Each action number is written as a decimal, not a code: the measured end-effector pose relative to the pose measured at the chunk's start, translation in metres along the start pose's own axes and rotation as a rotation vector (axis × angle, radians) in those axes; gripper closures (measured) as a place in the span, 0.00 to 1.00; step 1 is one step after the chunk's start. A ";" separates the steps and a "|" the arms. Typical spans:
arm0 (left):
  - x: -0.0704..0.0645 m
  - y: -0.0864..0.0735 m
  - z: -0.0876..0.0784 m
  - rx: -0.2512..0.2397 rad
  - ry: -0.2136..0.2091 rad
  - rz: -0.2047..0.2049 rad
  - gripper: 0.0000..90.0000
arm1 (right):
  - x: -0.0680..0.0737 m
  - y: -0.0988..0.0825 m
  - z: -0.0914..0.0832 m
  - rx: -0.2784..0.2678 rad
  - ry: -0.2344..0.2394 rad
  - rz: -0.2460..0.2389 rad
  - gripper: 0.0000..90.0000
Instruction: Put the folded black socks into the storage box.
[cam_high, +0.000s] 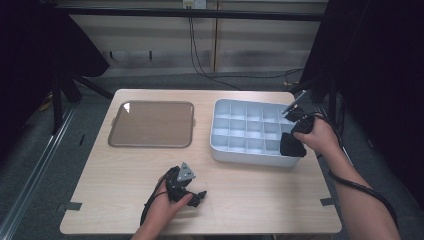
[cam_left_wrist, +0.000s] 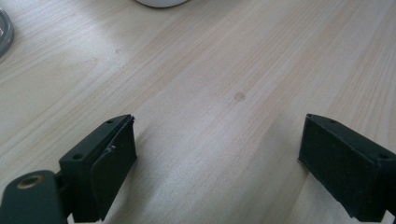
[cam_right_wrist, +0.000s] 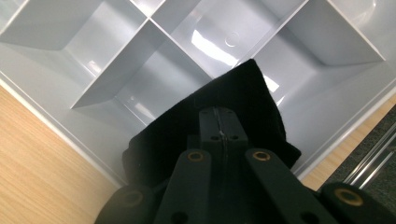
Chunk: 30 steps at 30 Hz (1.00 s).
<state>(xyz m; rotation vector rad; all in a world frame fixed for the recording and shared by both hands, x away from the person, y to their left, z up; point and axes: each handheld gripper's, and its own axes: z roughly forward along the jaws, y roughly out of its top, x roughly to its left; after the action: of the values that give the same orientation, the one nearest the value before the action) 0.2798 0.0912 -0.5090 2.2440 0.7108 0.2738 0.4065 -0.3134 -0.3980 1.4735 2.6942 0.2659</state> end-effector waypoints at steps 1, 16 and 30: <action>0.000 0.000 0.000 -0.001 0.000 0.000 0.11 | 0.000 0.000 0.001 0.003 -0.002 -0.004 1.00; 0.000 0.000 0.000 0.000 0.001 -0.003 0.11 | 0.003 -0.001 0.009 0.061 -0.026 -0.017 1.00; -0.001 0.000 0.000 0.000 -0.002 -0.008 0.11 | 0.003 -0.013 0.037 0.106 -0.009 -0.013 1.00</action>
<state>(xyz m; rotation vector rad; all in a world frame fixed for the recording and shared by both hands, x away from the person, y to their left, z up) 0.2791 0.0909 -0.5091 2.2410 0.7188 0.2669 0.3994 -0.3134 -0.4371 1.4796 2.7487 0.1175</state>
